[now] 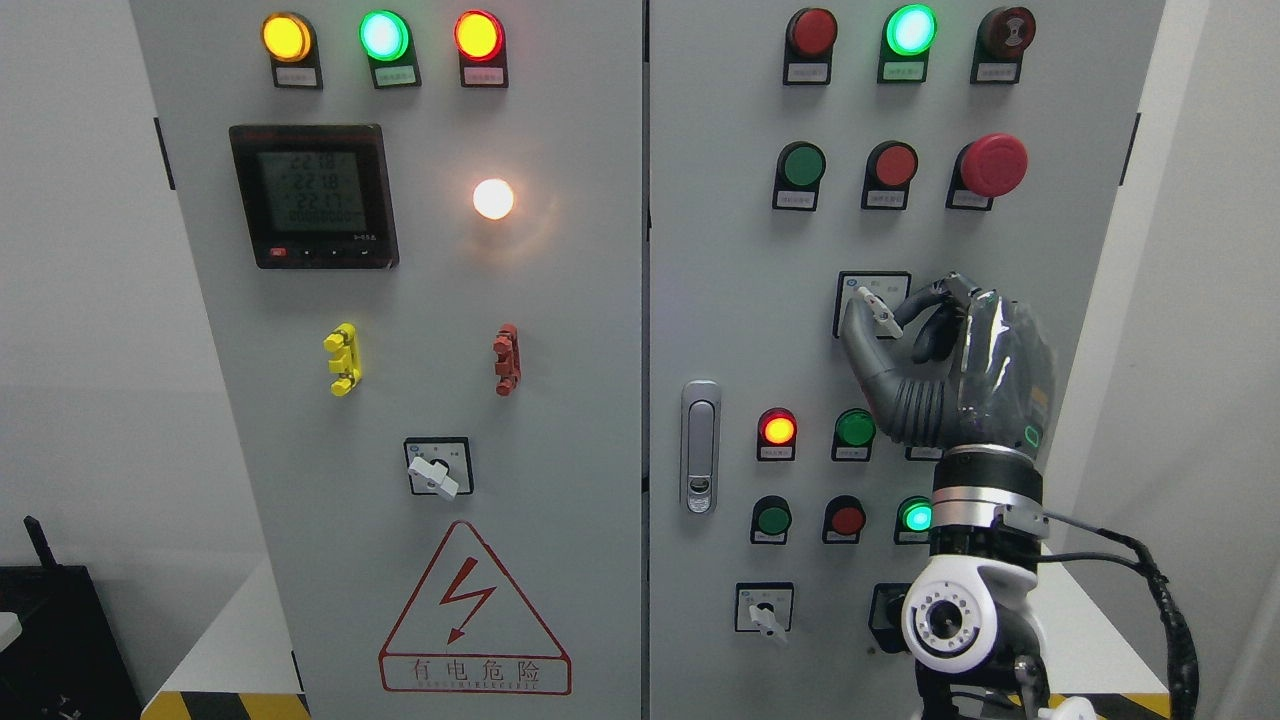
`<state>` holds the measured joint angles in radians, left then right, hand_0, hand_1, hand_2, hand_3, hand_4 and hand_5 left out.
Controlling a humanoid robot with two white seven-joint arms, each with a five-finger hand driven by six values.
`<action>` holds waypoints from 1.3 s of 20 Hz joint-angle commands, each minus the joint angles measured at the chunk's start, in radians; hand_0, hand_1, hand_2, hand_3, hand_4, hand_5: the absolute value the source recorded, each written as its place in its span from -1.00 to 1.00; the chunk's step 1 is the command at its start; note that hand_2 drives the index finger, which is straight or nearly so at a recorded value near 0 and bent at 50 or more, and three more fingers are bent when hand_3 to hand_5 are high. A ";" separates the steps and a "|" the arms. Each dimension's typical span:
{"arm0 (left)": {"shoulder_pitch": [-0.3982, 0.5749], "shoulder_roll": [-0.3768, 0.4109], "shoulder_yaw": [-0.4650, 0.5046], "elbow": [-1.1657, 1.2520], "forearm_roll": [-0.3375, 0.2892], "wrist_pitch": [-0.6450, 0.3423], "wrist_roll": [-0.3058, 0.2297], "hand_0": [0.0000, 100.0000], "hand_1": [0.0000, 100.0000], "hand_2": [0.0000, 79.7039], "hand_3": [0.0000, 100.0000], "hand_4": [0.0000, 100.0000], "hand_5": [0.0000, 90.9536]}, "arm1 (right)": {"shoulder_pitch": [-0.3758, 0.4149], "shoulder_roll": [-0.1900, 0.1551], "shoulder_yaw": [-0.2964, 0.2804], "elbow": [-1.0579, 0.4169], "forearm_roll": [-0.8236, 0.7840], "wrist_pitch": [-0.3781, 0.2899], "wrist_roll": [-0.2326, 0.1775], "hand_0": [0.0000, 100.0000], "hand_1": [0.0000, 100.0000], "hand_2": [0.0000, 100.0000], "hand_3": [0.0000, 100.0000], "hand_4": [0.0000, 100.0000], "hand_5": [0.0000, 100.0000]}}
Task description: Rotate and turn off gray switch
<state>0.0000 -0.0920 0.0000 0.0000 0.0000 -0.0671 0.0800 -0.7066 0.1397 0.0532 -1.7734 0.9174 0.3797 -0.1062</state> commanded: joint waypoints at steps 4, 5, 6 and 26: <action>-0.009 0.000 0.008 -0.026 0.020 0.000 0.000 -0.76 -0.22 -1.00 -1.00 -1.00 -1.00 | -0.002 0.001 0.002 0.002 -0.002 0.001 -0.001 -0.15 -0.07 0.30 0.89 0.80 1.00; -0.009 0.000 0.008 -0.026 0.018 0.000 0.000 -0.76 -0.22 -1.00 -1.00 -1.00 -1.00 | -0.002 0.001 0.002 0.002 0.000 0.001 -0.001 -0.15 -0.07 0.30 0.89 0.81 1.00; -0.009 0.000 0.008 -0.026 0.020 0.000 0.000 -0.76 -0.22 -1.00 -1.00 -1.00 -1.00 | -0.002 0.001 0.002 0.002 -0.002 0.001 -0.001 -0.14 -0.07 0.30 0.89 0.81 1.00; -0.009 0.000 0.008 -0.026 0.018 0.000 0.000 -0.76 -0.22 -1.00 -1.00 -1.00 -1.00 | -0.004 0.003 0.000 0.002 -0.006 0.001 -0.003 0.13 -0.16 0.36 0.94 0.82 1.00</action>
<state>0.0000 -0.0920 0.0000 0.0000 0.0000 -0.0720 0.0798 -0.7097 0.1423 0.0542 -1.7720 0.9119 0.3805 -0.1145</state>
